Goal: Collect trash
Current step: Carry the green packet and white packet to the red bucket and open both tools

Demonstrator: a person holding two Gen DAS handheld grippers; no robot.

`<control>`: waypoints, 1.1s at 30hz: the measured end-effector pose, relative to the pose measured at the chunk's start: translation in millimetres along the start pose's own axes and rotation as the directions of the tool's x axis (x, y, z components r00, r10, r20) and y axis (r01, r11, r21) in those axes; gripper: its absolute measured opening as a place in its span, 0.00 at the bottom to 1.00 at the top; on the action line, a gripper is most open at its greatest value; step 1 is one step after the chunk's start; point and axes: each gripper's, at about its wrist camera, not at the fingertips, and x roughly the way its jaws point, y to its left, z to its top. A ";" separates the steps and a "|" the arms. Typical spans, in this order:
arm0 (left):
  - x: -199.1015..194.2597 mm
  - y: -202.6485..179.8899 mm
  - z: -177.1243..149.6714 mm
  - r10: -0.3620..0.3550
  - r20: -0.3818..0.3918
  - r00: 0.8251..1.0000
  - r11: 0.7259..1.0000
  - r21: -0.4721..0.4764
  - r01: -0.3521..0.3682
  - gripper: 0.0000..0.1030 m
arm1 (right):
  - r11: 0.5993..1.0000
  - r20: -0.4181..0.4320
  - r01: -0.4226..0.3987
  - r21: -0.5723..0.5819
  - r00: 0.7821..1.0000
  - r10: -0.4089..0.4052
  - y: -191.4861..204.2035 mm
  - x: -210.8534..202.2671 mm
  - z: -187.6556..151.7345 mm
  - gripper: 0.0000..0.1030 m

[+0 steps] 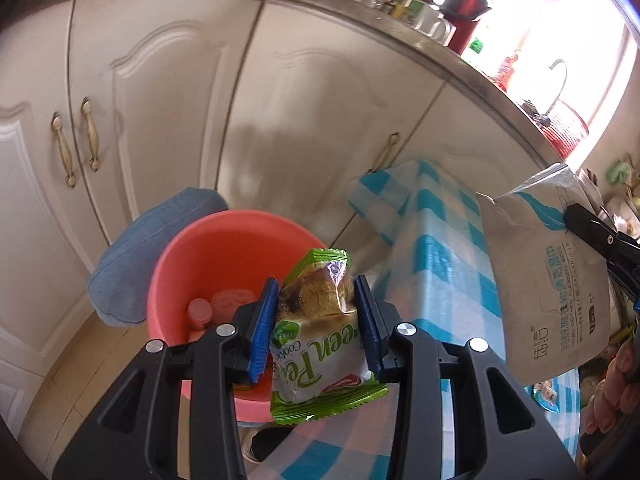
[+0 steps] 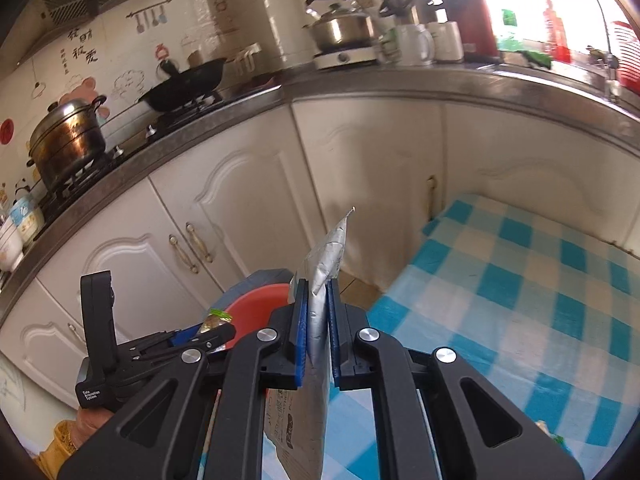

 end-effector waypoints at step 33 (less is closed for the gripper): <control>44.1 55.0 -17.1 0.160 -0.088 0.983 0.986 -0.036 -0.164 0.84 | 0.997 -0.112 0.079 0.026 0.991 -0.075 17.3 96.0 -13.4 0.86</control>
